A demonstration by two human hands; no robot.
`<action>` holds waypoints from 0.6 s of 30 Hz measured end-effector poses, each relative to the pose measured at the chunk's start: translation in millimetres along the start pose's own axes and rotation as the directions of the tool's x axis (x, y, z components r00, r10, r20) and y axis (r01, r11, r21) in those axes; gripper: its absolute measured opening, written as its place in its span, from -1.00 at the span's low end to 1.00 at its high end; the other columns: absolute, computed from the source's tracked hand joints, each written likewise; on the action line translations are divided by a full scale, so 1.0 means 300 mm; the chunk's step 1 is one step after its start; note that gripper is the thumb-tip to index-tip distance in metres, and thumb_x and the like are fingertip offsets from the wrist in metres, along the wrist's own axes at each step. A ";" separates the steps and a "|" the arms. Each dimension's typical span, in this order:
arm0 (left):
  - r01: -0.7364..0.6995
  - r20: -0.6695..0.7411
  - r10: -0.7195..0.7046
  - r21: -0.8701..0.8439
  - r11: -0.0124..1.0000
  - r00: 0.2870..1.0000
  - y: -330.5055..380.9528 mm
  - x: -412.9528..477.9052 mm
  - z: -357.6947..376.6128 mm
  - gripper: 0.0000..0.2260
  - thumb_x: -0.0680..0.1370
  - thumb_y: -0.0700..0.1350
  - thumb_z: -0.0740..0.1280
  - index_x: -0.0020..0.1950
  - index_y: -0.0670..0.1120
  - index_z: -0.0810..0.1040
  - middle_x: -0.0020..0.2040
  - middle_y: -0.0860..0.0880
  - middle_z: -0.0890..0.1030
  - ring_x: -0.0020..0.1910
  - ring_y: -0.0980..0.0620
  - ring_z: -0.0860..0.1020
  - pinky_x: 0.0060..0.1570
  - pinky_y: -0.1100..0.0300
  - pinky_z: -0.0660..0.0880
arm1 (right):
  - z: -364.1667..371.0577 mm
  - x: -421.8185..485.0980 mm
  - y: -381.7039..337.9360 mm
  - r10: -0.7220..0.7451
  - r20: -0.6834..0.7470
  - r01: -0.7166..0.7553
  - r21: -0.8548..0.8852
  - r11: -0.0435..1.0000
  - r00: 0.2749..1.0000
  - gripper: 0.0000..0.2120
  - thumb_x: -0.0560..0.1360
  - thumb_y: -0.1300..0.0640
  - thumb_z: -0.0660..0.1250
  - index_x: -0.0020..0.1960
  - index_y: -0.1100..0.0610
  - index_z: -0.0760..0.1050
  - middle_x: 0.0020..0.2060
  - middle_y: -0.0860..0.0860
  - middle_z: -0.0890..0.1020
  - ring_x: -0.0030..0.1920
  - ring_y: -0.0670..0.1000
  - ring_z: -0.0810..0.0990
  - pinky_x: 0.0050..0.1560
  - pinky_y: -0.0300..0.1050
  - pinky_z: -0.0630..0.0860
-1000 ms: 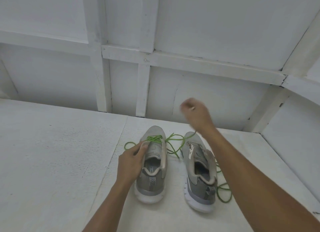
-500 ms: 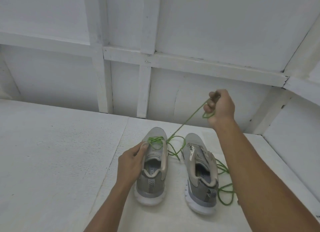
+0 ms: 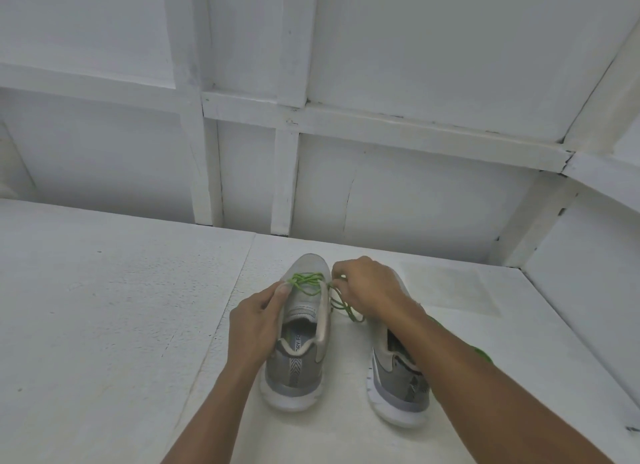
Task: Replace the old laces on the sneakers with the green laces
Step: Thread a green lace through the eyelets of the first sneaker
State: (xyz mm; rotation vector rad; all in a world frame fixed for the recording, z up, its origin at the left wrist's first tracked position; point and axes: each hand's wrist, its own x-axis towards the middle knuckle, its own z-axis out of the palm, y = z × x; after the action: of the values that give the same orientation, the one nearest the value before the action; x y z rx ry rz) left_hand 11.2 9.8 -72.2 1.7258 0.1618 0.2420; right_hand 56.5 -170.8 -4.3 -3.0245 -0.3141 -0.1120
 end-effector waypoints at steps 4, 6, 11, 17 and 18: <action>0.006 -0.013 -0.007 -0.014 1.000 1.000 0.022 -0.016 -0.006 -0.88 0.56 0.11 0.32 -0.08 0.33 0.62 -0.30 0.45 0.57 -0.11 0.34 0.53 -0.02 0.29 0.47 | -0.045 0.001 0.038 0.026 -0.029 -0.027 -0.031 0.999 0.999 -0.80 0.59 0.04 0.17 0.10 -0.03 0.56 0.04 0.00 0.61 0.03 0.09 0.56 -0.13 -0.10 0.38; -0.007 -0.011 0.007 0.001 1.000 1.000 0.036 -0.022 -0.007 -0.79 0.56 0.11 0.31 -0.19 0.44 0.58 -0.32 0.36 0.59 -0.17 0.33 0.51 -0.07 0.33 0.45 | -0.071 0.000 0.065 0.040 -0.021 -0.041 -0.033 0.999 0.999 -0.80 0.59 0.04 0.19 0.11 -0.03 0.56 0.06 -0.03 0.62 0.05 0.06 0.55 -0.12 -0.11 0.37; -0.013 -0.002 0.013 0.034 0.999 1.000 0.042 -0.028 -0.004 -0.66 0.56 0.13 0.32 -0.35 0.54 0.50 -0.24 0.17 0.58 -0.18 0.24 0.51 0.02 0.21 0.47 | -0.098 -0.012 0.091 0.080 0.068 -0.081 0.003 0.997 0.994 -0.81 0.58 0.01 0.24 0.11 -0.02 0.58 0.10 -0.02 0.61 0.05 0.04 0.55 -0.06 -0.10 0.45; -0.018 -0.034 0.020 0.056 0.998 0.999 0.044 -0.029 -0.007 -0.62 0.57 0.11 0.31 -0.37 0.55 0.48 -0.23 0.15 0.56 -0.19 0.22 0.48 0.05 0.13 0.48 | -0.098 -0.047 0.035 0.059 0.111 -0.094 0.341 0.935 0.992 -0.90 0.52 0.08 0.29 -0.11 0.03 0.58 -0.10 -0.04 0.63 -0.17 -0.03 0.60 -0.22 -0.19 0.49; -0.019 -0.034 0.021 0.052 0.998 0.999 0.045 -0.029 -0.007 -0.62 0.57 0.11 0.31 -0.36 0.55 0.47 -0.24 0.16 0.56 -0.19 0.24 0.49 0.05 0.14 0.48 | -0.091 -0.056 0.015 0.060 0.115 -0.100 0.385 0.917 0.992 -0.89 0.52 0.09 0.28 -0.11 0.03 0.57 -0.11 -0.03 0.63 -0.17 0.01 0.63 -0.25 -0.18 0.49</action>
State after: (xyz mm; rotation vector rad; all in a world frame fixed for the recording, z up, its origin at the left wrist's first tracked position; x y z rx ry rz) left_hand 1.9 7.5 -59.3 1.7755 0.1776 0.2845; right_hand 39.2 -181.4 21.1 -2.6435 -0.1910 0.1007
